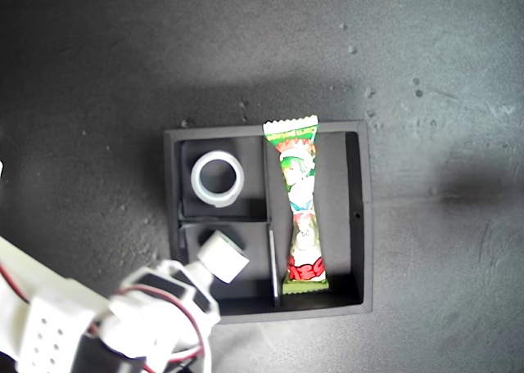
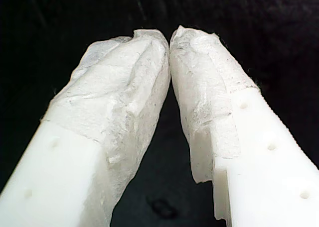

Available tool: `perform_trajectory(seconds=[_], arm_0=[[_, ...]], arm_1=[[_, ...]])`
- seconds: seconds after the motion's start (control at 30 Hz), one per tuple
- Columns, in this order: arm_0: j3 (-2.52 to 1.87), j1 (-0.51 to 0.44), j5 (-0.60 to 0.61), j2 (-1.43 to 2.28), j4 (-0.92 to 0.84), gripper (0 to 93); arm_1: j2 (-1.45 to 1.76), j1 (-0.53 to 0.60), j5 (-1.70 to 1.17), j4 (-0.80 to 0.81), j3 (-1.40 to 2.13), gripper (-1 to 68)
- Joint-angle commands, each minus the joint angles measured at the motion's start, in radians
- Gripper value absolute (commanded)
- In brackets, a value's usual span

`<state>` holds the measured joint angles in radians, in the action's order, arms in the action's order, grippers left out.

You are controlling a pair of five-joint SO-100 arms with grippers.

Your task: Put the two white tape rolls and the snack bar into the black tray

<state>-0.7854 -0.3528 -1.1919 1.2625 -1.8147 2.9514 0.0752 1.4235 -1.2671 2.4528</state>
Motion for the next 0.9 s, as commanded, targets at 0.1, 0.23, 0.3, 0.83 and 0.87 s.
perform_trajectory(seconds=[0.1, 0.23, 0.3, 0.83, 0.87], arm_0=[[-0.512, 0.135, 0.063, 0.572, 0.061, 0.0], [-0.968, 0.247, 0.101, 0.950, 0.210, 0.0], [-1.178, 0.279, 0.100, 1.132, 0.284, 0.0], [-2.155, 0.193, -0.074, 2.011, 0.491, 0.0], [-2.197, 0.179, -0.083, 2.057, 0.489, 0.0]], arm_1=[[0.167, -0.034, -0.112, 0.107, 0.324, -0.7], [0.290, -0.071, -0.130, 0.095, 0.462, -0.7], [0.394, -0.087, -0.130, 0.060, 0.540, -0.7], [0.396, -0.144, -0.132, 0.080, 0.670, -0.5], [0.397, -0.141, -0.095, 0.060, 0.670, -0.5]])
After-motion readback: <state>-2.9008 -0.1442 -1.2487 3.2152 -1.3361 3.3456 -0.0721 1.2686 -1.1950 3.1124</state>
